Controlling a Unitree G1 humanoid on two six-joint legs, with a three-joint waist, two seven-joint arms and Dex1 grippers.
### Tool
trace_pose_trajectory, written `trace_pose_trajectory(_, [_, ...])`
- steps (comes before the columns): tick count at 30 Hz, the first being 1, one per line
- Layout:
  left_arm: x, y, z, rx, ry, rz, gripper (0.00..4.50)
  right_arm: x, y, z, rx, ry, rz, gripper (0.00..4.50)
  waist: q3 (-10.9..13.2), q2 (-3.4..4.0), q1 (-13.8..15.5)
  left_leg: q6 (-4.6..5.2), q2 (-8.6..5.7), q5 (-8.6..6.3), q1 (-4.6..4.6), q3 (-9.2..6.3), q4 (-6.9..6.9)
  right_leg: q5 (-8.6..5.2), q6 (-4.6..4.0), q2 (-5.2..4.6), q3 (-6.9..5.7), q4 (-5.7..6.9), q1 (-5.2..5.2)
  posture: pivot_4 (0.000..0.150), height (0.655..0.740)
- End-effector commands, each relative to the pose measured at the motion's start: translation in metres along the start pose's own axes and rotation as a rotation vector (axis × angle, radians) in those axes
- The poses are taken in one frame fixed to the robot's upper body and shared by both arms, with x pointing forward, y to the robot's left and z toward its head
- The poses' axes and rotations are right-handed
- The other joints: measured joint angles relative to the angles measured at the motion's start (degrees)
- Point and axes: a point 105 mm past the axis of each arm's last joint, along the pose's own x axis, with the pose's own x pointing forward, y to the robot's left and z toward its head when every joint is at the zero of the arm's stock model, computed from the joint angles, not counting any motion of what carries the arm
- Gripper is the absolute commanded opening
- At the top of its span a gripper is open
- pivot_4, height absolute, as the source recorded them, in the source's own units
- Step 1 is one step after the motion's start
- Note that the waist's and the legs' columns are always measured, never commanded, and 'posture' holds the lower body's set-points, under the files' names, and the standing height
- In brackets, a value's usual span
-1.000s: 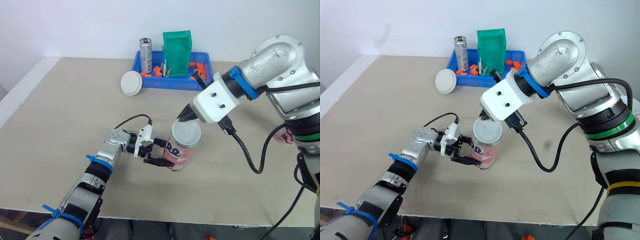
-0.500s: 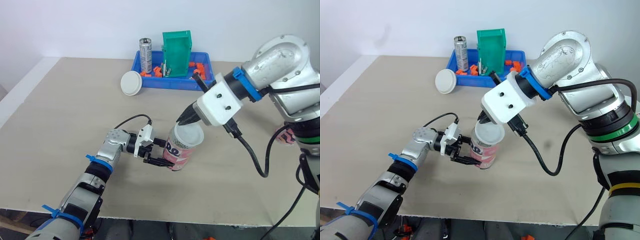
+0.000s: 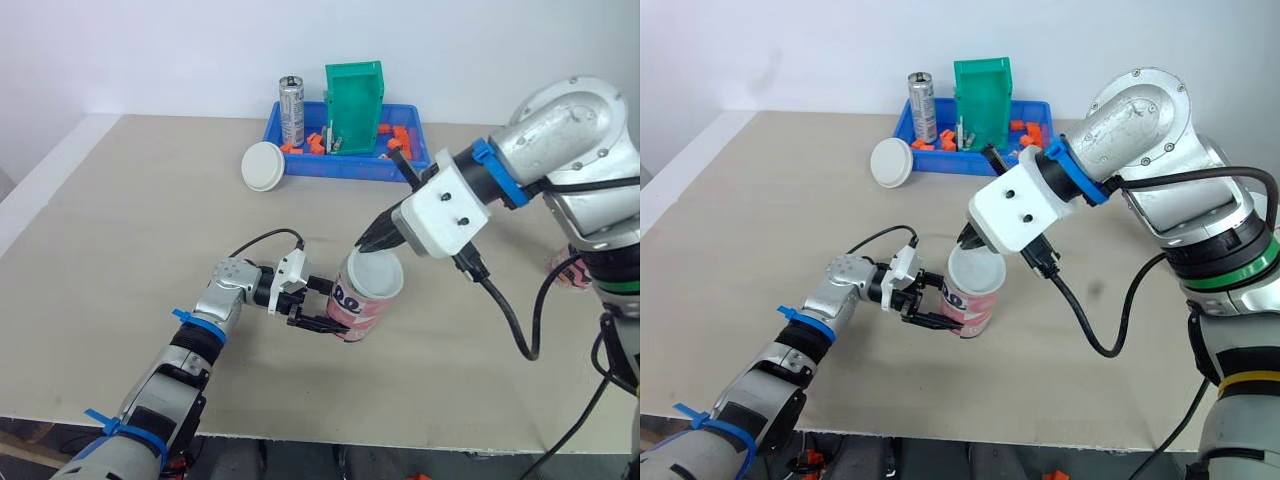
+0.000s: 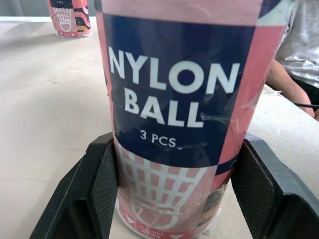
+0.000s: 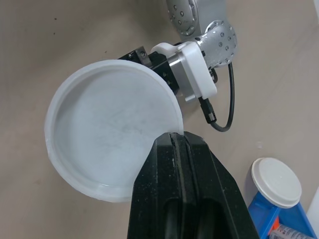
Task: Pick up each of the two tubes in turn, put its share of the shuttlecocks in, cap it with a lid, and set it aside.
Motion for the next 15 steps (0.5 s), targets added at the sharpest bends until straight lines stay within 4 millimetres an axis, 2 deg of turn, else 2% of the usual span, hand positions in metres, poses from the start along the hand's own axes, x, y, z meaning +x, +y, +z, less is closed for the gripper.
trace_pose_trajectory(1, [-0.008, 0.001, -0.012, -0.040, 0.052, 0.033, 3.08, -0.004, 0.007, -0.003, -0.055, 0.055, 0.029, 0.04, 0.00, 0.00, 0.00, 0.00, 0.00, 0.00, 0.00, 0.00, 0.00, 0.00, 0.00, 0.00, 0.00, 0.00, 0.00, 0.150, 0.7362])
trace_pose_trajectory(5, [-0.008, 0.002, -0.012, -0.040, 0.051, 0.034, 3.08, -0.001, 0.009, -0.011, -0.085, 0.104, 0.036, 0.04, 0.00, 0.00, 0.00, 0.00, 0.00, 0.00, 0.00, 0.01, 0.00, 0.00, 0.00, 0.00, 0.00, 0.00, 0.00, 0.150, 0.7362])
trace_pose_trajectory(8, [-0.008, 0.002, -0.012, -0.040, 0.050, 0.035, 3.08, 0.002, 0.001, -0.001, -0.106, 0.094, 0.042, 0.04, 0.00, 0.00, 0.00, 0.00, 0.00, 0.00, 0.02, 0.00, -0.01, 0.00, 0.00, 0.01, 0.00, 0.00, 0.00, 0.150, 0.7362])
trace_pose_trajectory(13, [-0.008, 0.002, -0.012, -0.041, 0.048, 0.038, 3.08, 0.004, 0.000, 0.007, -0.113, 0.056, 0.041, 0.04, 0.01, -0.01, -0.02, 0.00, 0.00, 0.00, 0.00, 0.01, 0.00, 0.00, 0.00, 0.00, 0.01, 0.00, 0.01, 0.150, 0.7362])
trace_pose_trajectory(15, [-0.008, 0.002, -0.012, -0.041, 0.048, 0.038, 3.08, 0.004, -0.002, 0.011, -0.114, 0.015, 0.025, 0.66, 0.01, -0.01, -0.02, 0.00, 0.00, 0.00, 0.00, 0.01, 0.00, 0.00, 0.00, 0.00, 0.01, 0.00, 0.00, 0.150, 0.7362])
